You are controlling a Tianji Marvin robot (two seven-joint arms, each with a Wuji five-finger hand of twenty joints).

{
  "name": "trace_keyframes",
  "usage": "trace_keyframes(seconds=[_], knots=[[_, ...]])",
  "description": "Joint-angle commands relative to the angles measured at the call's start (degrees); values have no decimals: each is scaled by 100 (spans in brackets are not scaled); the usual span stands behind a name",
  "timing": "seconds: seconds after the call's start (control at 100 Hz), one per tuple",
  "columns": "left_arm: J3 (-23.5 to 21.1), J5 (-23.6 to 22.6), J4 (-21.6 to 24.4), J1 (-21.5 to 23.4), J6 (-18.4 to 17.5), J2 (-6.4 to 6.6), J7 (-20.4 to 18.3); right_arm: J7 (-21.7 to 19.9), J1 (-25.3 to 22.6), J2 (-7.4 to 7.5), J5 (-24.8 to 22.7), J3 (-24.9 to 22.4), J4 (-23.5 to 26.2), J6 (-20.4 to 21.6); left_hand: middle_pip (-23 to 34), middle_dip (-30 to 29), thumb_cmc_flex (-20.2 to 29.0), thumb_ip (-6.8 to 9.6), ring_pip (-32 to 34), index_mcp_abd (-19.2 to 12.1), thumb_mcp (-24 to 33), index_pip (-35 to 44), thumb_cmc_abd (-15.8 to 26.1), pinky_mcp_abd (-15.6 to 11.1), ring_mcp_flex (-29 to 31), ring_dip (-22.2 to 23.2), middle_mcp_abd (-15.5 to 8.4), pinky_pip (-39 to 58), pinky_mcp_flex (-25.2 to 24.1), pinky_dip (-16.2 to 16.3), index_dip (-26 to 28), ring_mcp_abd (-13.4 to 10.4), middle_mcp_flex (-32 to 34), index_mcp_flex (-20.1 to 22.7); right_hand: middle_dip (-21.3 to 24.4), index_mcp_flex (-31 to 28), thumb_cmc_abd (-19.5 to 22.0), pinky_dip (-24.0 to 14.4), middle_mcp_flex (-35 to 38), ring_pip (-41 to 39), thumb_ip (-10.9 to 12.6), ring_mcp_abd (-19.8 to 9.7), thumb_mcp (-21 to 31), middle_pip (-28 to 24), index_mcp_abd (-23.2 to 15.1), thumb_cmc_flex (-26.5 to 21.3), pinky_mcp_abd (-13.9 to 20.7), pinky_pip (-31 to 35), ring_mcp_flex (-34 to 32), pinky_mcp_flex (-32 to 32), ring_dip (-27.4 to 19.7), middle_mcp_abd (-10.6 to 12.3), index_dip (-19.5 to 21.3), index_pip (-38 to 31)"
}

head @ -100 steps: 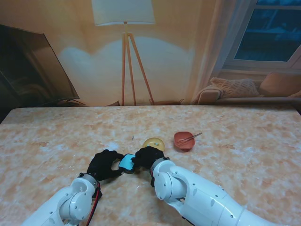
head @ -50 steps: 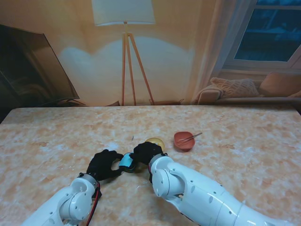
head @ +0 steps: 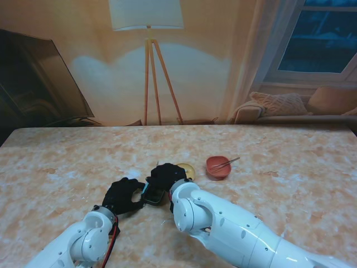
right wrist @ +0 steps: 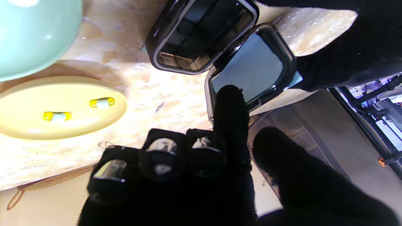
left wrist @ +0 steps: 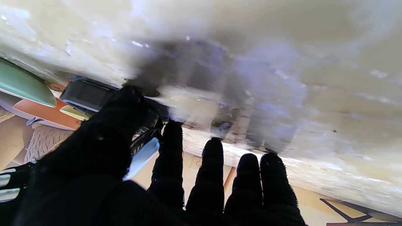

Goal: Refill the pill box with tweezers

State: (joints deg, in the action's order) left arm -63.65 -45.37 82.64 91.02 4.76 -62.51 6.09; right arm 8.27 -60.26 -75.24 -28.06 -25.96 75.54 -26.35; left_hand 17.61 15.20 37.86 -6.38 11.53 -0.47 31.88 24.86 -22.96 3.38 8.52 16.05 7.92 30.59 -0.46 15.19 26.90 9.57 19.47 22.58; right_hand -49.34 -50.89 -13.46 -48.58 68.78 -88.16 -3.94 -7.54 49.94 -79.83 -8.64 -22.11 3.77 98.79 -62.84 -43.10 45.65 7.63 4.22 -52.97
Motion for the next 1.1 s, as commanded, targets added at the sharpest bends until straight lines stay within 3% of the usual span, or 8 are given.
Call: trace_keyframes(seconds=[0.0,0.17,0.4,0.64,0.82,0.92,1.06,1.09], knots=[[5,-16,-27,83,37,5,-119,-71,0,-89,-14,33,-8,-15,51,16,-32,95,-59,-49,201,-23,-91,-46,-1,13,69,-71,-68,49,-29,-7,-59,24,35,47,-48,75,115,-216,46,-692,12,-315,-109,138,532,742,-226,-90,-45,-282,-18,-2],[-24,-41,-4,119,75,2,-92,-64,27,-110,-13,64,-48,-9,26,0,-77,90,-83,43,196,-335,-104,-11,-46,3,74,-107,-86,33,-195,16,-124,-68,68,73,-92,117,77,-170,50,-697,19,-262,-193,175,533,697,-171,-40,-71,-266,-14,-6],[-116,-99,73,219,100,-7,2,87,-17,-192,34,55,-134,-43,-38,-40,-296,70,-125,373,141,-1112,-121,7,-128,-13,106,-177,-135,0,-651,47,-247,-174,349,810,-166,369,-428,284,-133,-530,-295,261,-450,-6,434,284,373,449,-272,-346,-3,62],[-257,-208,218,356,125,-19,144,232,-87,-216,59,-17,-128,-7,-70,-65,-413,62,-150,553,-115,-1493,21,41,-166,-19,139,-210,-154,-17,-864,74,-291,-129,398,944,-224,419,-480,350,-217,-508,-369,324,-530,-34,420,219,443,510,-306,-338,13,19],[-470,-280,429,526,153,-50,335,84,-150,-24,-71,-159,185,4,-66,-65,-311,111,-139,655,-650,-1492,261,25,-145,-9,180,-183,-159,-3,-834,89,-245,3,495,906,-258,495,-554,460,-223,-459,-407,481,-470,84,362,145,525,567,-374,-366,27,102],[-627,-285,606,634,150,-66,388,-56,-218,136,-205,-283,426,41,-71,-68,-311,123,-144,743,-721,-1515,292,2,-171,-13,186,-202,-167,-13,-845,68,-236,59,758,958,-193,705,-767,891,-174,-297,-540,890,-394,222,210,-160,742,733,-581,-427,221,410],[-894,-414,926,812,121,-59,381,-228,-367,386,-479,-552,767,167,-87,-76,-322,132,-156,856,-805,-1564,278,-53,-205,-28,201,-256,-169,-42,-871,20,-232,141,1547,1079,-96,1254,-1259,2286,-18,52,-799,2129,-258,396,-328,-1236,1338,1251,-1151,-504,745,978],[-955,-427,1004,855,110,-57,360,-271,-399,442,-550,-621,832,207,-97,-81,-332,132,-166,874,-824,-1585,269,-65,-229,-37,205,-286,-179,-58,-882,4,-236,144,1787,1089,-55,1405,-1354,2643,70,113,-880,2419,-231,444,-448,-1497,1442,1391,-1308,-506,1078,1196]])
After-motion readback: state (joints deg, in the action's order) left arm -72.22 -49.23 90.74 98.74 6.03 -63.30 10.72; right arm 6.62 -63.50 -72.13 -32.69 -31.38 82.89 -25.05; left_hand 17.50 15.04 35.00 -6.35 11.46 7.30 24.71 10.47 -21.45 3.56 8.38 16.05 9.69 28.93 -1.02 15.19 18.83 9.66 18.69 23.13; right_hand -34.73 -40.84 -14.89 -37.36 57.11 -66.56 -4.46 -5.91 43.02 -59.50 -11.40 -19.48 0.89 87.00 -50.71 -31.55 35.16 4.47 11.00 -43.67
